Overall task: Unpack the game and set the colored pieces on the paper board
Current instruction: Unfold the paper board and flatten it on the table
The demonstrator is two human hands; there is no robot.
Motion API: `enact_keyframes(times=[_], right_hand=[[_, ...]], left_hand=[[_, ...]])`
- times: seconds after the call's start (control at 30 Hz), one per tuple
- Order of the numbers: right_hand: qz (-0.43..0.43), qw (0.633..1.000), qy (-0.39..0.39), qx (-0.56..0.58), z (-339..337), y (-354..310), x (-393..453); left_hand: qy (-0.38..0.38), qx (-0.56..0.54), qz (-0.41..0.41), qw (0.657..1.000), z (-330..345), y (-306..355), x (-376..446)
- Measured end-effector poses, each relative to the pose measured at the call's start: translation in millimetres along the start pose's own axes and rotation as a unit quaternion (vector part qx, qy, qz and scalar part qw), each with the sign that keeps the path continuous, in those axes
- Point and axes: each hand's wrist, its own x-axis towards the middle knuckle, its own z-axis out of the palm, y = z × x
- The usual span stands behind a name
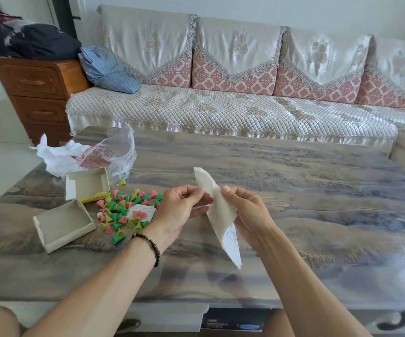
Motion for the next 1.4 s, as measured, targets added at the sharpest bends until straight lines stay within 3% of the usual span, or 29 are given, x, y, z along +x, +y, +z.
enact_keyframes(times=[0.17,0.63,0.7,0.83,0.97,1.1,1.23,1.33,1.4], right_hand=[[0.04,0.997,-0.037,-0.05,1,4,-2],[0.049,0.992,-0.065,-0.095,3,10,-4],[0.042,0.994,-0.037,-0.092,4,9,-6],[0.011,0.979,0.13,-0.158,-13,-6,2],[-0.013,0.913,0.231,-0.337,-41,-20,21],[-0.014,0.884,0.284,-0.371,-56,-25,31],[-0.045,0.902,0.219,-0.369,-57,-28,28],[-0.042,0.938,0.111,-0.326,-58,-33,22],[-0.007,0.958,0.027,-0.285,-63,-40,17]], left_hand=[[-0.06,0.007,-0.027,0.998,-1,0,-3],[-0.017,0.03,0.002,0.999,-7,-6,-2],[-0.014,0.026,0.001,1.0,-9,-6,-1],[0.043,0.097,0.004,0.994,-22,-10,6],[0.13,0.333,0.031,0.933,-34,-16,19],[0.183,0.429,0.019,0.884,-37,-16,25],[0.164,0.488,0.091,0.852,-22,-12,29],[0.089,0.569,0.187,0.796,2,-4,38],[0.034,0.605,0.207,0.768,17,-3,52]])
